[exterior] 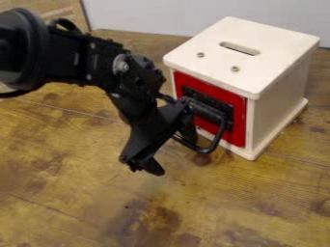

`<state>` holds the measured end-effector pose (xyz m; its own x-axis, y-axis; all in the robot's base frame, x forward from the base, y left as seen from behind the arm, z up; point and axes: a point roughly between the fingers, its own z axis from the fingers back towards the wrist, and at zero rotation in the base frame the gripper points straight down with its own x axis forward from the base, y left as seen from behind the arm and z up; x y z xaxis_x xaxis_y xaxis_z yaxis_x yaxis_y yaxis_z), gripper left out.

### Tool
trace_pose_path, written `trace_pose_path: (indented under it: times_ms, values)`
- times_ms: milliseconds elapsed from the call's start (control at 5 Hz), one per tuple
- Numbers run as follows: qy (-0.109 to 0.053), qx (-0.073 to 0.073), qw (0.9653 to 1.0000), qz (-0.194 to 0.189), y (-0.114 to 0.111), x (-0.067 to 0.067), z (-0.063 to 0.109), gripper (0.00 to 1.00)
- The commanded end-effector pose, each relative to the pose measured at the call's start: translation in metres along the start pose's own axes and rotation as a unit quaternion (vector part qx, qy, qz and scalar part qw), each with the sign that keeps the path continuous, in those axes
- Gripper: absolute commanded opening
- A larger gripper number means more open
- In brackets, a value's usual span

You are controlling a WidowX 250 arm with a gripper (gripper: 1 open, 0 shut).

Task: Open the drawer

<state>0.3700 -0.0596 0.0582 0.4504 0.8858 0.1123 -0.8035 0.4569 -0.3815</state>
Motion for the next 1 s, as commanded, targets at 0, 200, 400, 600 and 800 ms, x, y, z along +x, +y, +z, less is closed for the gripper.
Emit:
trace_pose_path:
  times_ms: [0, 200, 400, 600, 800]
  values:
    - [-0.004, -0.007, 0.9999, -0.012, -0.0031, -0.0047, 0.0037, 1.00]
    - [-0.005, -0.006, 0.9999, -0.011, -0.0016, -0.0045, 0.0009, 1.00]
    - [-0.006, -0.006, 0.9999, -0.009, -0.0003, -0.0040, -0.0013, 1.00]
    - [-0.006, -0.005, 0.9999, -0.007, 0.0002, -0.0035, -0.0032, 1.00]
    - [-0.006, -0.004, 1.0000, -0.006, 0.0008, -0.0033, -0.0051, 1.00]
